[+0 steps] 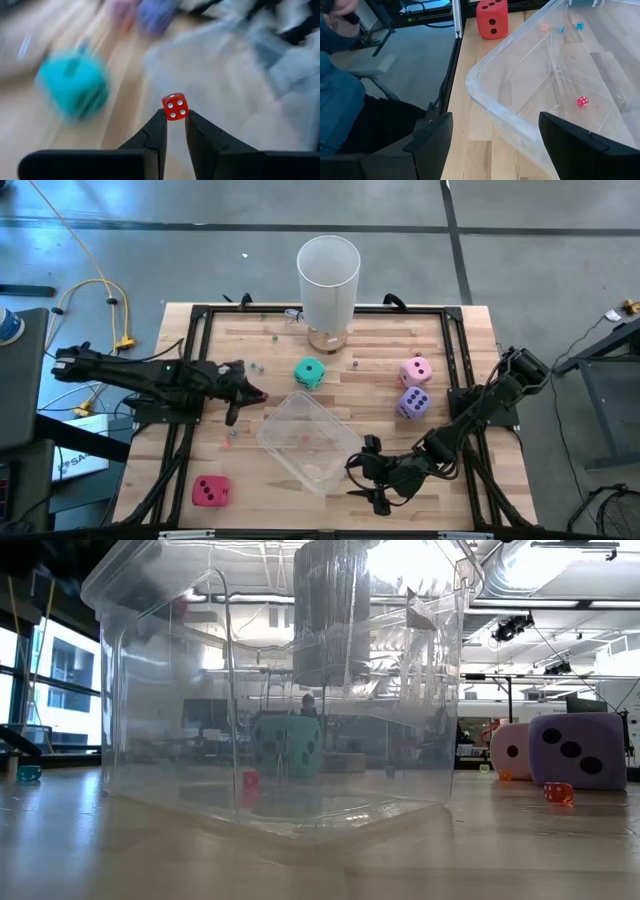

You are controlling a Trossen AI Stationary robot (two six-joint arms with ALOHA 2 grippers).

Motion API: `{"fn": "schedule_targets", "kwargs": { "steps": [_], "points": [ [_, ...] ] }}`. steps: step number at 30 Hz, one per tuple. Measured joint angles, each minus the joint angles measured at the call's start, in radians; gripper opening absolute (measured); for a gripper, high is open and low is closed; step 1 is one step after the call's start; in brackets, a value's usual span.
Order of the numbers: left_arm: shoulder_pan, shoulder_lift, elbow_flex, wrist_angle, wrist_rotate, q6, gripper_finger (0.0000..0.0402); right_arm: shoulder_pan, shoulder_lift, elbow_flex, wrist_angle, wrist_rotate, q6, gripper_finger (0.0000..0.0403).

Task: Pick & Place Dice
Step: Put the small red dice into the transparent bin

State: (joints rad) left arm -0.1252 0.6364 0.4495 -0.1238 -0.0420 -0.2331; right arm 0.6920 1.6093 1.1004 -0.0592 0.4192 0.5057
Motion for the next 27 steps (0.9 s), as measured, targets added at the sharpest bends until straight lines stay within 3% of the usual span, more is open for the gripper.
{"fn": "schedule_targets", "kwargs": {
  "steps": [6,19,27],
  "points": [
    [-0.107,0.11,0.0,0.261,0.003,0.228,0.0055,0.007,0.001,0.0,-0.007,-0.003,-0.02,0.0286],
    [-0.16,0.445,0.0,0.613,0.001,0.283,0.0055,0.006,0.003,0.0,-0.003,0.022,-0.063,0.0286],
    [-0.174,0.52,0.0,0.7,-0.046,0.37,0.007,0.012,0.003,0.0,-0.003,0.023,-0.065,0.0286]
  ]
}}
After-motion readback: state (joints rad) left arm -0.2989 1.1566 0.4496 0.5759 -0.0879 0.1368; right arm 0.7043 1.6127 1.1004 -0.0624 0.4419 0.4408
